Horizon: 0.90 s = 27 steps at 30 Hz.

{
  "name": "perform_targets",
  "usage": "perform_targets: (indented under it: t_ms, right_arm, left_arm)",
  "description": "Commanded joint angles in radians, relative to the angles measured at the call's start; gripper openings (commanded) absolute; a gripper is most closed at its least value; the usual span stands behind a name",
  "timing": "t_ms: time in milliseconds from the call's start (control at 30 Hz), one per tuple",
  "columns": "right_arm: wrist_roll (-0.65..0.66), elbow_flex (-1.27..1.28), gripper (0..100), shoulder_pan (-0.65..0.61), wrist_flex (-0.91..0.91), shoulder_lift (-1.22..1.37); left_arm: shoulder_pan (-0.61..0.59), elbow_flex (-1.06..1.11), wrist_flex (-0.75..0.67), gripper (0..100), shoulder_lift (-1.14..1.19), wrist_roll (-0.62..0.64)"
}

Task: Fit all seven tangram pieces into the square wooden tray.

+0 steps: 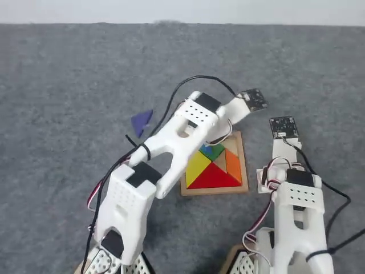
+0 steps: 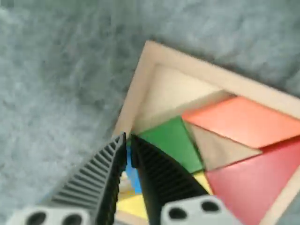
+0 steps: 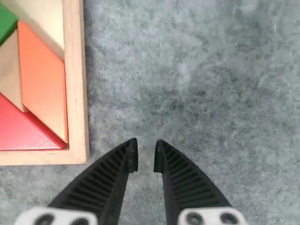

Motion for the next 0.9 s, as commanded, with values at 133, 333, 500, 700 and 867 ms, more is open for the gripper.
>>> perform_targets:
  t_ms: [133,333,500,700,867]
  right_arm:
    - [-0.009,-0.008,7.4,0.010,-0.019,-0.035]
    - [-0.011,-0.008,7.4,0.010,-0.019,-0.035]
    - [-0.011,-0.008,7.4,0.010,-0.019,-0.035]
    - [-0.011,-0.008,7.4,0.010,-0.019,-0.035]
    - [-0.011,-0.008,7.4,0.010,-0.019,-0.035]
  left_arm:
    - [-0.041,-0.004,0.011,1,-0.046,-0.041]
    - [-0.043,0.019,0.040,1,-0.055,-0.051]
    - [-0.038,0.076,0.034,1,-0.057,-0.052]
    - [-0.041,0.079,0.021,1,-0.129,-0.044]
    - [-0.011,0.090,0.035,1,-0.258,-0.011]
